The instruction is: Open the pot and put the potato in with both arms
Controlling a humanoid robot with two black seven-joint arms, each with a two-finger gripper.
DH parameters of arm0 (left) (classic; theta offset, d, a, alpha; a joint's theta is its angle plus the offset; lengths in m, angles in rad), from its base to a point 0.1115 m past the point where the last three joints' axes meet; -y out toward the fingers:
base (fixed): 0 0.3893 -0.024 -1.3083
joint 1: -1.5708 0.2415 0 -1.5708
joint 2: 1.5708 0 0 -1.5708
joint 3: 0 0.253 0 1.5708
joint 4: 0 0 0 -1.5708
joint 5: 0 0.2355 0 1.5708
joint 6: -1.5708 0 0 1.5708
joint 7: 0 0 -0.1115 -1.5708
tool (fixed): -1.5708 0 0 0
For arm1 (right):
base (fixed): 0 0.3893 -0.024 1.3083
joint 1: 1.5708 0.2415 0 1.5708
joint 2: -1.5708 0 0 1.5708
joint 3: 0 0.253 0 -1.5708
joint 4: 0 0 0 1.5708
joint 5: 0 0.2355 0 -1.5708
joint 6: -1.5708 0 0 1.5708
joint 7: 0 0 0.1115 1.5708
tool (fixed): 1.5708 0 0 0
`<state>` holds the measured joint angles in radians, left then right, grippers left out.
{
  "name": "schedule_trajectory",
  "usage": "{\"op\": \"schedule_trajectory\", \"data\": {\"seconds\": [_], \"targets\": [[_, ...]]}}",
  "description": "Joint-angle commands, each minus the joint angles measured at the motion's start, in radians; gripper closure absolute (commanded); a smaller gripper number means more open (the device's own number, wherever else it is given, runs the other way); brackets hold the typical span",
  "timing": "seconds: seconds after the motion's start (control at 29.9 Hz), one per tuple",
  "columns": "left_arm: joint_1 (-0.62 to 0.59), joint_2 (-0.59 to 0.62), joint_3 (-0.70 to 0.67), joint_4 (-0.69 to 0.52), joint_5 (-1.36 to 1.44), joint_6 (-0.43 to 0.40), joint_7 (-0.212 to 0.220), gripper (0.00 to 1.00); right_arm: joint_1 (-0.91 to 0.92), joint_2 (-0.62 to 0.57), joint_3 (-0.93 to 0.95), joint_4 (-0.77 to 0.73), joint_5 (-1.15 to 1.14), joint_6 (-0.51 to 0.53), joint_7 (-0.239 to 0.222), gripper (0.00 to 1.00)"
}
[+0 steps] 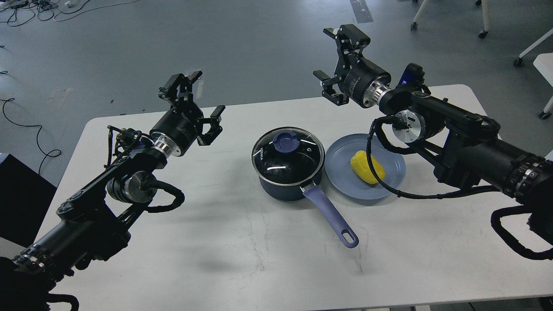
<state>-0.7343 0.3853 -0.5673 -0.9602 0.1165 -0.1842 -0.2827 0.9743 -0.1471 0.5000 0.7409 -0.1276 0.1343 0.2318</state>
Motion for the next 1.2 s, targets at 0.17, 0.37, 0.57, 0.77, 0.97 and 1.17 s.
{"op": "schedule_trajectory", "data": {"seconds": [0.17,0.37,0.57,0.77,0.97,1.17], "targets": [[-0.014,0.004,-0.003,0.0,0.0,0.002,-0.003,0.02,-0.019,-0.02,0.012,0.018,0.005,0.011,-0.002,0.0],[-0.059,0.004,0.0,0.0,0.002,0.002,0.008,0.02,-0.028,-0.052,0.037,0.021,0.009,0.034,-0.002,0.0],[-0.083,0.004,0.007,0.0,0.005,0.002,0.01,0.02,-0.034,-0.054,0.046,0.02,0.009,0.051,-0.002,0.0],[-0.082,0.006,0.012,0.002,0.006,0.029,0.043,0.02,-0.035,-0.054,0.046,0.02,0.009,0.051,-0.002,0.0],[-0.082,0.006,0.0,0.002,0.0,0.04,0.033,0.02,-0.043,-0.055,0.064,0.02,0.009,0.053,-0.003,0.0],[-0.08,0.004,0.0,0.002,0.005,0.057,0.027,0.02,-0.057,-0.083,0.078,0.021,0.011,0.059,-0.005,0.0]]}}
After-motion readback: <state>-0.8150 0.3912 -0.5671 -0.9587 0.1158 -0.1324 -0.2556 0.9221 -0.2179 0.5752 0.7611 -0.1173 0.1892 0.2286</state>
